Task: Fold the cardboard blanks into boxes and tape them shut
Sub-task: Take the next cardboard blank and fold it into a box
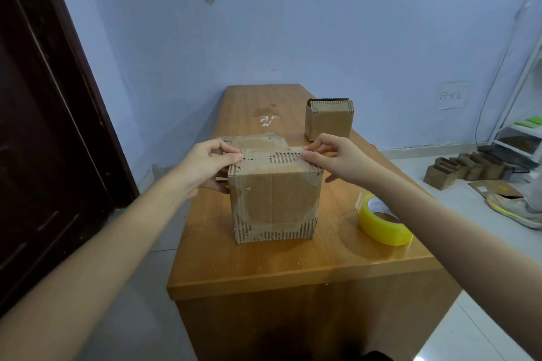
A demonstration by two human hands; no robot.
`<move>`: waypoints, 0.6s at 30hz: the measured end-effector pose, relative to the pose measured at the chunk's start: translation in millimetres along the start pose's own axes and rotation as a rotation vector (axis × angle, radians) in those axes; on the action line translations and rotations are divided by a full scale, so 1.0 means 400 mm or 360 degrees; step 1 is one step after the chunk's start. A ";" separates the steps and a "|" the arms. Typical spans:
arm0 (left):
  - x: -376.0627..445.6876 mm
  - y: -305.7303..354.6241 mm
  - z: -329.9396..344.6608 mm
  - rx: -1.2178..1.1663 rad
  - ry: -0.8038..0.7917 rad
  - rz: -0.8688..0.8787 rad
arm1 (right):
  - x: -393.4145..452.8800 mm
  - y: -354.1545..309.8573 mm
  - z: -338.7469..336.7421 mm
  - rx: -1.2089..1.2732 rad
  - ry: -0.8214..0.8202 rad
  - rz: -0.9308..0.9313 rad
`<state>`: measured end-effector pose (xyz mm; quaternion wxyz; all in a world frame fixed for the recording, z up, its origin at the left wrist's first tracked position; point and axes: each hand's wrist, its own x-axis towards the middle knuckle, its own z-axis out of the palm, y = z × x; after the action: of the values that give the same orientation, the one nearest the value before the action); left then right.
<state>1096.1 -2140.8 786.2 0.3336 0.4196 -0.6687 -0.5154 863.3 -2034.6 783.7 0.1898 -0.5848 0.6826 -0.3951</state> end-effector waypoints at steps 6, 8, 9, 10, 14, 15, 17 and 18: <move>0.012 0.044 -0.036 0.0090 -0.0383 -0.0539 | 0.016 -0.037 -0.032 0.0225 -0.0215 0.0372; 0.014 0.054 -0.044 0.0142 -0.0512 -0.0604 | 0.019 -0.037 -0.036 0.0279 -0.0309 0.0570; 0.016 0.056 -0.046 0.0163 -0.0548 -0.0598 | 0.019 -0.039 -0.037 0.0253 -0.0396 0.0666; 0.017 0.058 -0.047 0.0181 -0.0567 -0.0581 | 0.017 -0.042 -0.038 0.0233 -0.0488 0.0745; 0.012 0.063 -0.048 0.0157 -0.0583 -0.0459 | 0.013 -0.046 -0.038 0.0305 -0.0530 0.0757; 0.010 0.062 -0.048 0.0109 -0.0562 -0.0390 | 0.012 -0.044 -0.038 0.0357 -0.0484 0.0698; 0.004 0.053 -0.043 -0.0039 -0.0467 -0.0205 | 0.011 -0.040 -0.040 0.0542 -0.0379 0.0558; 0.000 0.046 -0.038 -0.0109 -0.0400 -0.0112 | 0.011 -0.037 -0.041 0.0640 -0.0316 0.0512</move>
<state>1105.6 -2144.7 807.7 0.2430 0.3634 -0.6720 -0.5978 860.0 -2033.7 806.0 0.4284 -0.4553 0.6526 -0.4282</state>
